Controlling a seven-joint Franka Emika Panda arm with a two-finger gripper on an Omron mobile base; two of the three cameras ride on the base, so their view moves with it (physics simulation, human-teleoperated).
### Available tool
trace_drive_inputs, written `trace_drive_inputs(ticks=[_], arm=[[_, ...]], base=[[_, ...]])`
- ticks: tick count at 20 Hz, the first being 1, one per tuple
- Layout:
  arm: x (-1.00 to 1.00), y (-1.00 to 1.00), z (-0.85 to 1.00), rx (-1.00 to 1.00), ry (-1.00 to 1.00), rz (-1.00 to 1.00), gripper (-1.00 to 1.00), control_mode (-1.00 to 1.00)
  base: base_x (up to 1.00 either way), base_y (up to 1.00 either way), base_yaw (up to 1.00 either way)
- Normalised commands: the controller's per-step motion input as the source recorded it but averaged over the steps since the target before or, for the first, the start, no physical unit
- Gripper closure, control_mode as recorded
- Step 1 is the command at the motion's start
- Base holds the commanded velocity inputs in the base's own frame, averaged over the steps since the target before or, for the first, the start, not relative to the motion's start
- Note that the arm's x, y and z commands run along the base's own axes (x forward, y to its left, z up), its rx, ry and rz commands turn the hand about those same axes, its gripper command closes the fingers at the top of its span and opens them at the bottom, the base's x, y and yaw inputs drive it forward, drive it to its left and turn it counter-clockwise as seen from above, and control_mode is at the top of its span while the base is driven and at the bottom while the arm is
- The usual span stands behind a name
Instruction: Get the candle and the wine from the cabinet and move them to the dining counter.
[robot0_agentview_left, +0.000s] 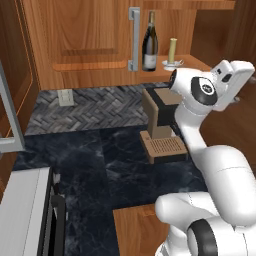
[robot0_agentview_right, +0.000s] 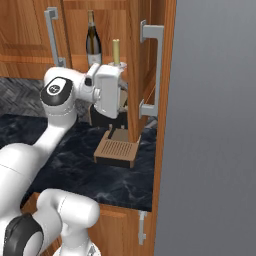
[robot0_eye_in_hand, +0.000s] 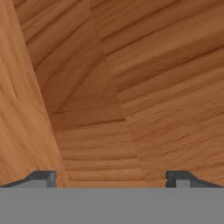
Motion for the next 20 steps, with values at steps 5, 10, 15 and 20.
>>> trace_drive_inputs(ticks=[5, 10, 15, 20], arm=[[0.00, 0.91, -0.11, 0.01, -0.19, 0.04, -1.00, -1.00], [0.00, 1.00, -0.05, 0.03, -0.24, 0.10, -1.00, -1.00], [0.04, 0.88, 0.00, 0.07, -0.26, 0.16, -1.00, -1.00], [0.15, 0.70, 0.00, 0.07, -0.27, 0.29, -1.00, -1.00]], base=[[0.00, 0.00, 0.00], [0.00, 0.00, 0.00], [0.00, 0.00, 0.00], [0.00, 0.00, 0.00]])
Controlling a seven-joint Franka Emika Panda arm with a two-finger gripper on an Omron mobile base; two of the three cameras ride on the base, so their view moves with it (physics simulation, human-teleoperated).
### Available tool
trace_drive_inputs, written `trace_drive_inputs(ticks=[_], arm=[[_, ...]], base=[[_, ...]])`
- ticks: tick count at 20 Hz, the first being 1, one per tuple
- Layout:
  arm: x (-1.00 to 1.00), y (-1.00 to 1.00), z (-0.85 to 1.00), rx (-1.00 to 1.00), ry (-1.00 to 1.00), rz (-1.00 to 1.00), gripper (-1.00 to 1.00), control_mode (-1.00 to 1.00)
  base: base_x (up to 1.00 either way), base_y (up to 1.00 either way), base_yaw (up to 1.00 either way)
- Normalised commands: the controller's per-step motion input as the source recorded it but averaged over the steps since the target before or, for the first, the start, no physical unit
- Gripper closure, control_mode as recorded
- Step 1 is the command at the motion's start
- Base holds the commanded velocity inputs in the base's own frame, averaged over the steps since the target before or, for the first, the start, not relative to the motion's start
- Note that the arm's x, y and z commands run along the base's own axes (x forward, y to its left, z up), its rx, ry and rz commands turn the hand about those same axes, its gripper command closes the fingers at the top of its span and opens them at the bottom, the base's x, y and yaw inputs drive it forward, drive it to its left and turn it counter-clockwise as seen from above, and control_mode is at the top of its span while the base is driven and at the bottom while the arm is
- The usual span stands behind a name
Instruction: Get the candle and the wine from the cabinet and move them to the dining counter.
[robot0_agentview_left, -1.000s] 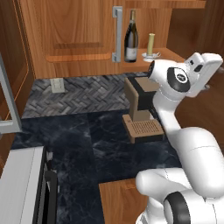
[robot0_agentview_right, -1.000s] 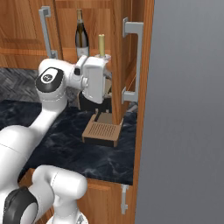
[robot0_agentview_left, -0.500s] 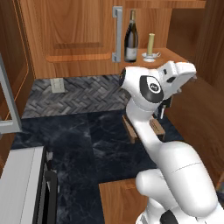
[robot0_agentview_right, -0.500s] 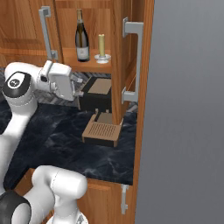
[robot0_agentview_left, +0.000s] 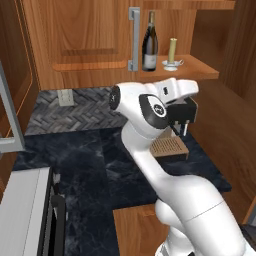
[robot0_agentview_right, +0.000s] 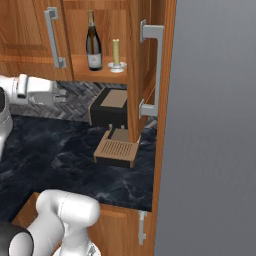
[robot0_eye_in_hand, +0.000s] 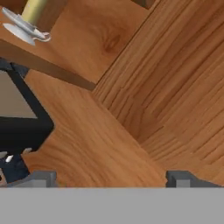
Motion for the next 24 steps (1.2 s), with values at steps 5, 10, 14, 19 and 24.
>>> trace_drive_inputs(ticks=[5, 10, 14, 19, 24], arm=[[0.22, 0.60, 0.00, 0.10, -0.26, 0.38, -1.00, -1.00], [0.28, 0.43, 0.00, 0.12, -0.25, 0.43, -1.00, -1.00], [0.29, 0.33, 0.02, 0.12, -0.24, 0.44, -1.00, -1.00], [0.26, 0.24, 0.13, 0.12, -0.15, 0.40, -1.00, -1.00], [0.17, 0.23, 0.33, 0.10, -0.14, 0.31, -1.00, -1.00]], base=[[0.00, 0.00, 0.00], [0.00, 0.00, 0.00], [0.00, 0.00, 0.00], [0.00, 0.00, 0.00], [0.00, 0.00, 0.00]])
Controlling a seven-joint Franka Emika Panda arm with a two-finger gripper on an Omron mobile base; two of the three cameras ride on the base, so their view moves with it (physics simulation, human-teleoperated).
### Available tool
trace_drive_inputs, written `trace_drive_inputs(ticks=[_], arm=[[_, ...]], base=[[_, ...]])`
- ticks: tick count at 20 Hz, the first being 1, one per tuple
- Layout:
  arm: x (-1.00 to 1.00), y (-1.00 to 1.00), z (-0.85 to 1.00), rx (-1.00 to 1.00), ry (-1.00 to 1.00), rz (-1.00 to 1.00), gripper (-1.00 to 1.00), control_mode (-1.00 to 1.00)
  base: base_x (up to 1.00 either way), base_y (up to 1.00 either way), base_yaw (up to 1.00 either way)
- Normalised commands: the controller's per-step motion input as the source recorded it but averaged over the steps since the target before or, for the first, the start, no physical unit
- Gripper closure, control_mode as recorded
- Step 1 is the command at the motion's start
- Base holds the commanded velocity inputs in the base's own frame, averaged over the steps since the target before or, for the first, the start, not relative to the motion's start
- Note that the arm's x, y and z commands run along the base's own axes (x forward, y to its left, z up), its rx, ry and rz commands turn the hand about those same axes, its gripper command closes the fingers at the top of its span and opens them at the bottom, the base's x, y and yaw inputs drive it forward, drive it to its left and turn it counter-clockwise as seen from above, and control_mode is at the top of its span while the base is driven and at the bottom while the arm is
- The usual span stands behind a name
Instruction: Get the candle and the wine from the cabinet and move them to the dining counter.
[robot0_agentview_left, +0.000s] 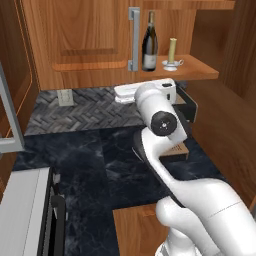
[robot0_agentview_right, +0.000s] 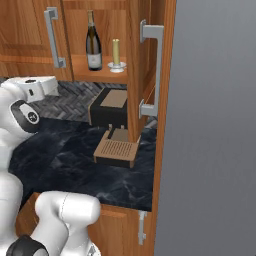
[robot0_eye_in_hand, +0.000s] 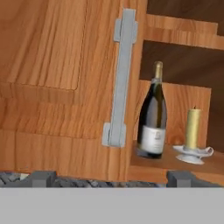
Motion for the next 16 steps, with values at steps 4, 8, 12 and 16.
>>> trace_drive_inputs(ticks=[4, 8, 12, 16], arm=[[0.10, 0.17, 0.49, 0.08, -0.09, 0.20, -1.00, -1.00], [0.12, 0.22, 0.41, 0.06, -0.09, 0.14, -1.00, -1.00], [0.10, 0.17, 0.30, 0.06, -0.11, 0.12, -1.00, -1.00], [0.00, 0.04, 0.40, 0.01, -0.09, 0.02, -1.00, -1.00]], base=[[0.00, 0.00, 0.00], [0.00, 0.00, 0.00], [0.00, 0.00, 0.00], [0.00, 0.00, 0.00]])
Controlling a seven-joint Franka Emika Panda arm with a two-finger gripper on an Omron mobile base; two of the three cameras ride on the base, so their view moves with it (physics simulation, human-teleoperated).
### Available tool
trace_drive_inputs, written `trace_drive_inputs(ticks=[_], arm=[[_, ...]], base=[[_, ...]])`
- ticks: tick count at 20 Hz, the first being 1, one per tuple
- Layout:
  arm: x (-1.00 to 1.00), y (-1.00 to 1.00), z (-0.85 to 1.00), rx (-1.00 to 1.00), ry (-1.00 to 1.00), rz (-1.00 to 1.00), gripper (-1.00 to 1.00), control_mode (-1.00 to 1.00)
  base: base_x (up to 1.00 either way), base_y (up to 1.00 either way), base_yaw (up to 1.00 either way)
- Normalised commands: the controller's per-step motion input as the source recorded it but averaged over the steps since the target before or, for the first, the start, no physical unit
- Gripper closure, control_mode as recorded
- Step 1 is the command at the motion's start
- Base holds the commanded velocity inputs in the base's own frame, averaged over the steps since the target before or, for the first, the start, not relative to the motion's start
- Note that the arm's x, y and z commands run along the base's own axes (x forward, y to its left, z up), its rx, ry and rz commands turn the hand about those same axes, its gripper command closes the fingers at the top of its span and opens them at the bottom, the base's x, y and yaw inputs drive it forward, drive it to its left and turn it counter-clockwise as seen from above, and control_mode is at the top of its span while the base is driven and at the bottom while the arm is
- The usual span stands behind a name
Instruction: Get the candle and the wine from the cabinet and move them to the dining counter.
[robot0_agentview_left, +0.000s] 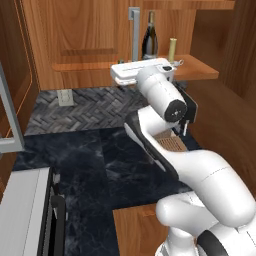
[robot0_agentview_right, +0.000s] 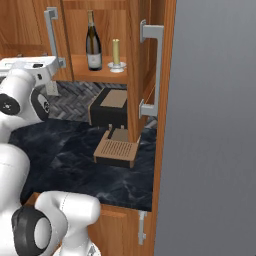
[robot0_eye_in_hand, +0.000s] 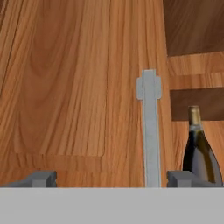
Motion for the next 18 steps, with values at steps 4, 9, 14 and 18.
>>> trace_drive_inputs(ticks=[4, 9, 14, 18], arm=[[0.00, 0.00, 0.46, 0.00, -0.03, -0.02, -1.00, -1.00], [0.00, 0.00, 0.39, 0.00, 0.00, -0.07, -1.00, -1.00], [0.00, -0.02, 0.22, 0.00, 0.02, -0.08, -1.00, -1.00], [0.00, -0.01, 0.02, 0.00, 0.04, -0.05, -1.00, -1.00]], base=[[0.00, 0.00, 0.00], [0.00, 0.00, 0.00], [0.00, 0.00, 0.00], [0.00, 0.00, 0.00]])
